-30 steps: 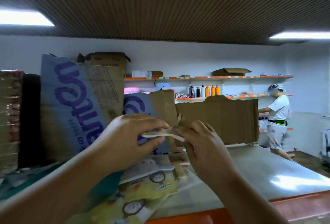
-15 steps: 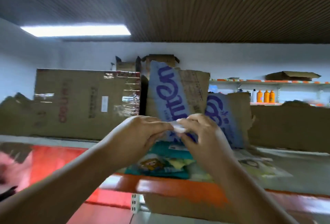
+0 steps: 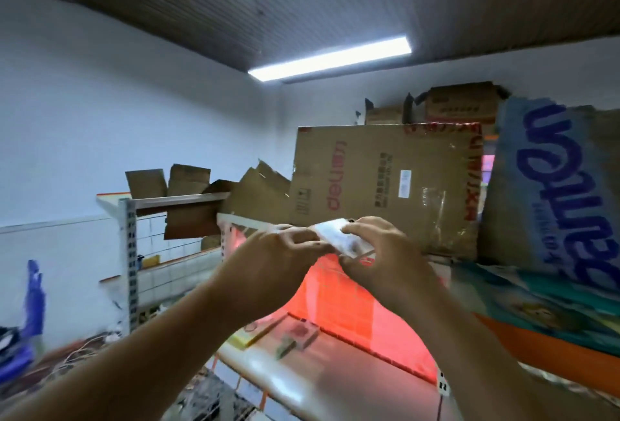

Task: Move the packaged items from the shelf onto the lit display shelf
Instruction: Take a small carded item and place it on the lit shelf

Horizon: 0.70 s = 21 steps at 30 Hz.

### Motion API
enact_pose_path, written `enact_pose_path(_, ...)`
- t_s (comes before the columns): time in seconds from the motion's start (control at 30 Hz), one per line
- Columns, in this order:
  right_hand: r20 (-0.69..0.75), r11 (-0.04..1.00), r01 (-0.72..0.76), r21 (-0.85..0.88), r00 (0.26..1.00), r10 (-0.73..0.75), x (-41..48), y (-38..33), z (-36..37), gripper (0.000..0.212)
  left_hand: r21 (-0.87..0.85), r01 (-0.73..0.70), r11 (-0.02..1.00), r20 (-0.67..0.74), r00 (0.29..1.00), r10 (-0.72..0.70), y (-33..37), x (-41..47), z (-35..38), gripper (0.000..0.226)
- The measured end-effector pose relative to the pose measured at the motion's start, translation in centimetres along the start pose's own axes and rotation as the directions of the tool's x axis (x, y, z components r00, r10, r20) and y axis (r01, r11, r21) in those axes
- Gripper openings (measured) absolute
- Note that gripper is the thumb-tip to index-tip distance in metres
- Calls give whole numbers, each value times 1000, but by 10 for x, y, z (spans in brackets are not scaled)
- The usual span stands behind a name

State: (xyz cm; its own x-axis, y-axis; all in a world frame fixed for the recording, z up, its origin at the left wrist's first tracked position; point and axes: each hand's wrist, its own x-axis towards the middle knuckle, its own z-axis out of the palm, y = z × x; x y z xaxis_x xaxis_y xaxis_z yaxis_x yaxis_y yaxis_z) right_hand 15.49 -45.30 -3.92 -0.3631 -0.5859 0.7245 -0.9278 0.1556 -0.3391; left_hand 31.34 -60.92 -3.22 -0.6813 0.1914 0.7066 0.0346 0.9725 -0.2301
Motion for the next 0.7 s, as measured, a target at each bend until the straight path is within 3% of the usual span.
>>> enact_pose_path(0.2, 56, 997, 71, -3, 996, -71, 14, 19, 81, 44, -93, 244, 965, 46, 969, -241, -43, -41, 42, 20)
enact_pose_path(0.3, 104, 999, 51, -5, 993, -50, 18, 47, 116, 43, -131, 348, 928, 112, 935, -335, -60, -52, 77, 22)
enact_pose_path(0.7, 308, 995, -82, 55, 949, 61, 63, 191, 262, 41, 17, 421, 907, 409, 825, -391, -148, -44, 251, 31)
